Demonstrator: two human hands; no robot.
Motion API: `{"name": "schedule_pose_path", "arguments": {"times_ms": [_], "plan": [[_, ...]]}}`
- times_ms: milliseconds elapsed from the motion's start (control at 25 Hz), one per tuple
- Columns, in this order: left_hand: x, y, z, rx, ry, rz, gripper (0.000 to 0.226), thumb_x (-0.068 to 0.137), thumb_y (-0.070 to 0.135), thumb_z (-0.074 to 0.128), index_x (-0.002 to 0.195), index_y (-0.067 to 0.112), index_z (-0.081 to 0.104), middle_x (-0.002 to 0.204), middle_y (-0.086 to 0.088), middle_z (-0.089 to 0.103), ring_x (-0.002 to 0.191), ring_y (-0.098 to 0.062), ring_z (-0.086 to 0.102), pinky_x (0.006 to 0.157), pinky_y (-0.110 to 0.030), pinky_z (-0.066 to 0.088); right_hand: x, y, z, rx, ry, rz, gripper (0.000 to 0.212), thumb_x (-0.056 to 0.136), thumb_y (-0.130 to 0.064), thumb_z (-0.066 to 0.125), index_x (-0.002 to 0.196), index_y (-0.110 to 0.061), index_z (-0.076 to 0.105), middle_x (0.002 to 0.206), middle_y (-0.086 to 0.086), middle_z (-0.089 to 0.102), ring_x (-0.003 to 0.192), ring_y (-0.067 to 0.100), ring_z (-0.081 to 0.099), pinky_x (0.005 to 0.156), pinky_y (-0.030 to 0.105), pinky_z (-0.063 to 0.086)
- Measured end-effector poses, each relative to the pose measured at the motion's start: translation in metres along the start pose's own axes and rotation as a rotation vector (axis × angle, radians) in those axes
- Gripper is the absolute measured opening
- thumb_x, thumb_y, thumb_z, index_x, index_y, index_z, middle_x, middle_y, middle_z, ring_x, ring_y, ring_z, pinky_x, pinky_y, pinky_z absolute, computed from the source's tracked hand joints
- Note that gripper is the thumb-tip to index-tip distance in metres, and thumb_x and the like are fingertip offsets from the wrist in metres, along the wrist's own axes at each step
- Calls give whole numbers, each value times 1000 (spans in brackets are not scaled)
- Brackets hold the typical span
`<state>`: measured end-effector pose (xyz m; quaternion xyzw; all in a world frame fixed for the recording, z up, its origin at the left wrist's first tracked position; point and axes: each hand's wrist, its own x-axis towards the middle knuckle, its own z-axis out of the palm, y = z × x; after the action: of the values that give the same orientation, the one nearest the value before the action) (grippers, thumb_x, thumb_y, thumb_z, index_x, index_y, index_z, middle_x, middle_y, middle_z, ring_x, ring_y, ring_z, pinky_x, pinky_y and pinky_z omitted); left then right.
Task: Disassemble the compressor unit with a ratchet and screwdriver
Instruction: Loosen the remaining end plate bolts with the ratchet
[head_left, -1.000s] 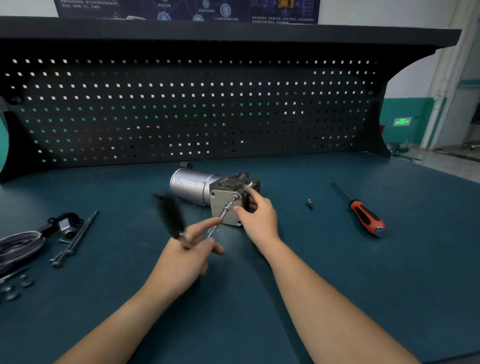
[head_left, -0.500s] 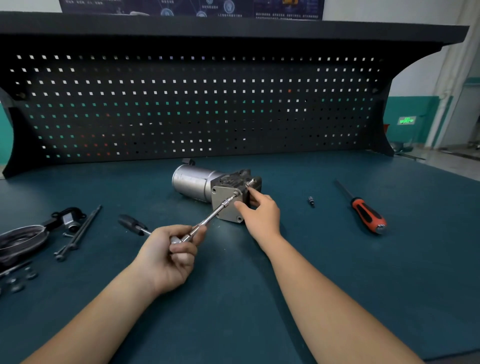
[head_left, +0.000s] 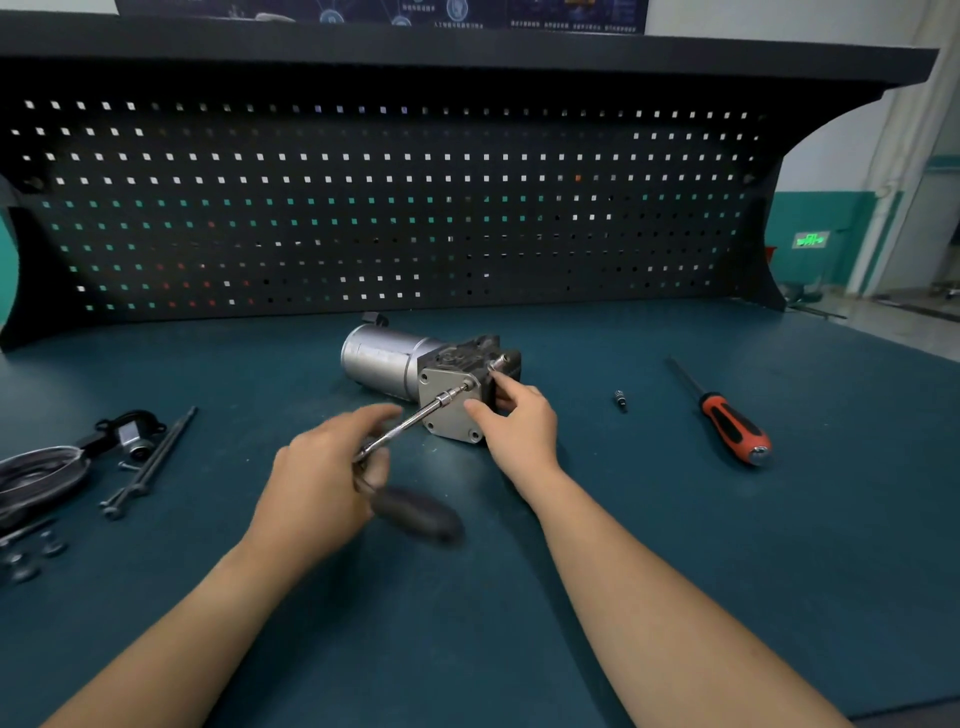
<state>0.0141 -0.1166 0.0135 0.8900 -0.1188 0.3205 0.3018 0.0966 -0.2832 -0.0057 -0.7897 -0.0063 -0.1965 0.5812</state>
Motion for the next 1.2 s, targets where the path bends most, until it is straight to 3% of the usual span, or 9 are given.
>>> {"name": "schedule_pose_path", "arguments": {"times_ms": [160, 240, 320, 480, 600, 760, 960, 1040, 1200], "plan": [[2, 16, 10, -1001, -248, -896, 13, 91, 7, 52, 98, 11, 63, 63, -10, 70, 32, -10, 47, 34, -14, 39, 1, 0, 1, 13, 8, 9, 52, 82, -19, 69, 131, -15, 53, 118, 6, 55, 107, 16, 54, 91, 20, 40], [5, 19, 7, -1380, -245, -1148, 16, 91, 15, 47, 90, 8, 61, 53, -9, 62, 25, -5, 36, 27, -10, 29, 1, 0, 0, 25, 3, 21, 52, 82, -19, 69, 131, -15, 53, 118, 6, 55, 107, 16, 54, 92, 21, 40], [7, 16, 3, -1515, -220, -1202, 22, 92, 21, 41, 87, 8, 58, 46, -2, 52, 23, -3, 27, 25, -9, 20, -2, -2, 1, -10, 9, 16, 50, 83, -21, 67, 131, -15, 53, 118, 4, 52, 106, 16, 54, 89, 19, 39], [7, 17, 2, -1432, -271, -1143, 25, 92, 26, 41, 87, 10, 60, 47, 0, 47, 25, -5, 25, 28, -8, 19, -19, -16, 16, -95, 252, -124, 12, 89, -20, 55, 97, -15, 61, 100, -3, 42, 84, 18, 50, 74, 26, 37], [7, 19, 5, -1456, -293, -1135, 26, 94, 29, 41, 89, 10, 58, 48, -1, 48, 26, -5, 27, 29, -9, 23, -25, -20, 19, 7, 93, 84, 39, 91, -28, 50, 54, -17, 44, 64, -3, 46, 65, 22, 44, 55, 29, 31], [6, 19, 6, -1440, -283, -1147, 24, 94, 28, 41, 88, 11, 57, 47, -1, 49, 26, -5, 28, 28, -9, 24, -26, -26, 18, 512, -174, 376, 33, 97, -23, 41, 69, -13, 54, 63, 1, 55, 39, 9, 51, 40, 17, 36], [6, 16, 11, -1298, -220, -1067, 17, 94, 25, 46, 89, 13, 57, 47, -2, 51, 26, -5, 24, 29, -9, 19, -23, -25, 10, 731, -285, 411, 26, 98, -16, 44, 77, -12, 60, 55, -6, 64, 46, 4, 60, 47, 16, 43], [5, 12, 11, -1041, -165, -848, 12, 93, 20, 50, 98, 13, 58, 50, -1, 57, 28, -8, 29, 33, -13, 25, -23, -25, 9, 732, -290, 428, 24, 97, -16, 47, 77, -11, 60, 55, -5, 62, 44, 3, 58, 45, 15, 43], [-6, -3, 12, 199, -181, 4, 40, 89, 21, 56, 128, 28, 48, 92, 6, 62, 74, -28, 61, 67, -38, 48, -23, -28, 9, 730, -280, 454, 21, 95, -16, 50, 77, -11, 59, 61, -1, 62, 41, 3, 54, 44, 15, 42]]}}
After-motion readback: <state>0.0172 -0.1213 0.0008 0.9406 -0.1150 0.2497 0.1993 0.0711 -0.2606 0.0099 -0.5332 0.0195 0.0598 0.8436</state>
